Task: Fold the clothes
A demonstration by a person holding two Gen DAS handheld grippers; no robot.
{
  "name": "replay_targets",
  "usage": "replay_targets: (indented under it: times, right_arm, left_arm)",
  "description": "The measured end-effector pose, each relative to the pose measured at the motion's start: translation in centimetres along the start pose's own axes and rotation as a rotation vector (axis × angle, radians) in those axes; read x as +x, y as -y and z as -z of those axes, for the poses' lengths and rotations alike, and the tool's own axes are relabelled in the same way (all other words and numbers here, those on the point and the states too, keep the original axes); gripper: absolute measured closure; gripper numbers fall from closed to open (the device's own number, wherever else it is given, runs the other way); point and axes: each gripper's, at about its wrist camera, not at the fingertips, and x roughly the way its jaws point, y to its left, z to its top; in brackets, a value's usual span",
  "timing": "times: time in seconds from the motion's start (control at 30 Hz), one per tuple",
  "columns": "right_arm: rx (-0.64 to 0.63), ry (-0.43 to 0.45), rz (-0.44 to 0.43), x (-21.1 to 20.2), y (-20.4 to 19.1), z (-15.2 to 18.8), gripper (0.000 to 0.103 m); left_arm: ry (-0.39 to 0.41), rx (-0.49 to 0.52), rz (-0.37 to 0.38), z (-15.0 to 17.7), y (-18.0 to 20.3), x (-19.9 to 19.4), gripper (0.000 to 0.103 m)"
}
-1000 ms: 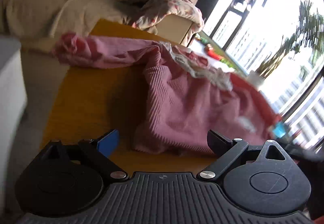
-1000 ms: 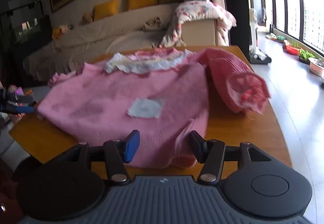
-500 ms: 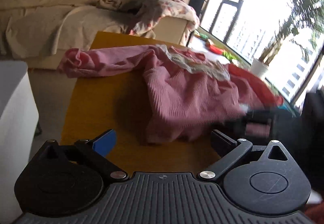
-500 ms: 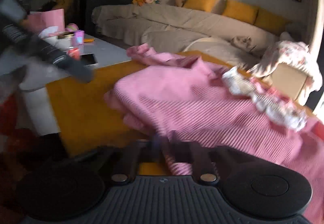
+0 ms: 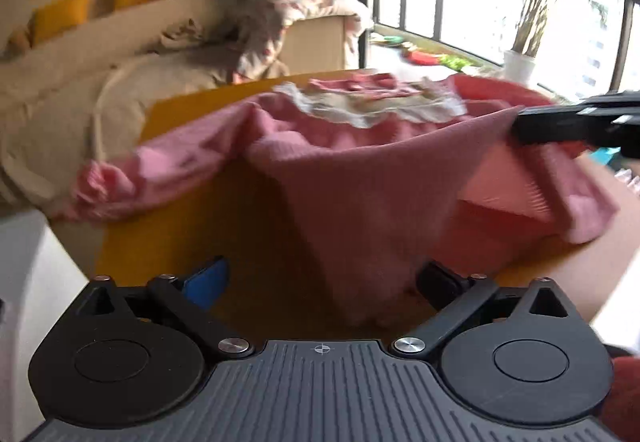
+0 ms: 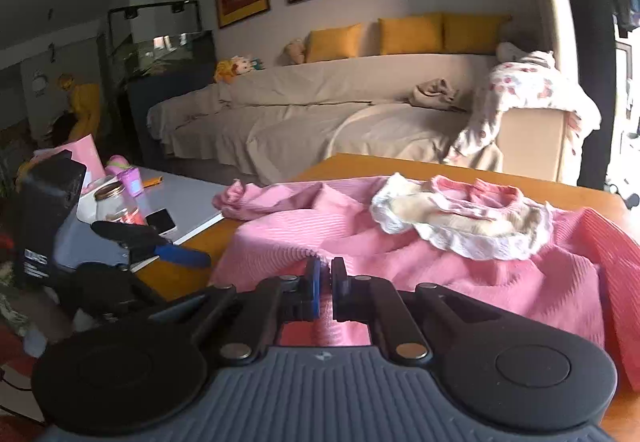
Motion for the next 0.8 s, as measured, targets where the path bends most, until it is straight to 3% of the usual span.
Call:
replay_targets:
  times: [0.03,0.1,0.13,0.17,0.4,0.43,0.47,0.53,0.7,0.8]
  right_arm:
    - [0.002,0.005,0.002,0.0,0.1,-0.1,0.098]
    - [-0.010,0.022,0.005,-0.1,0.1,-0.6,0.098]
    - [-0.016,0.032,0.006,-0.2,0.1,-0.9,0.098]
    - [-0.022,0.041,0.008,-0.3,0.1,-1.2,0.098]
    - [-0.120,0.081,0.041,-1.4,-0.6,-2.0,0.096]
    - [-0.141,0.065,0.036,-1.2,-1.2,-1.2,0.088]
    - [-0.161,0.048,0.032,-1.1,-1.8,-0.5,0.072]
    - [-0.201,0.016,0.023,-0.8,-3.0,0.9,0.053]
    - [-0.305,-0.060,0.145,1.2,-3.1,3.8,0.053]
    - [-0.367,-0.106,0.221,2.4,-3.2,5.5,0.065]
  left_arm:
    - [0.002,0.005,-0.008,-0.2,-0.3,0.1,0.038]
    - [0.011,-0.002,-0.015,-1.0,-1.1,-0.2,0.069]
    - [0.027,-0.022,0.001,-1.5,-1.6,-0.6,0.084]
    - [0.044,-0.041,0.016,-2.0,-2.1,-1.1,0.090]
    - [0.168,-0.133,0.137,-5.2,-3.6,-4.9,0.094]
    - [0.174,-0.133,0.137,-5.2,-3.6,-5.0,0.094]
    - [0.177,-0.131,0.134,-5.2,-3.5,-5.1,0.094]
    - [0.178,-0.132,0.128,-5.0,-3.4,-5.0,0.094]
    - [0.133,-0.168,0.112,-3.5,-4.4,-4.4,0.094]
    - [0.115,-0.202,0.093,-2.4,-5.6,-4.6,0.094]
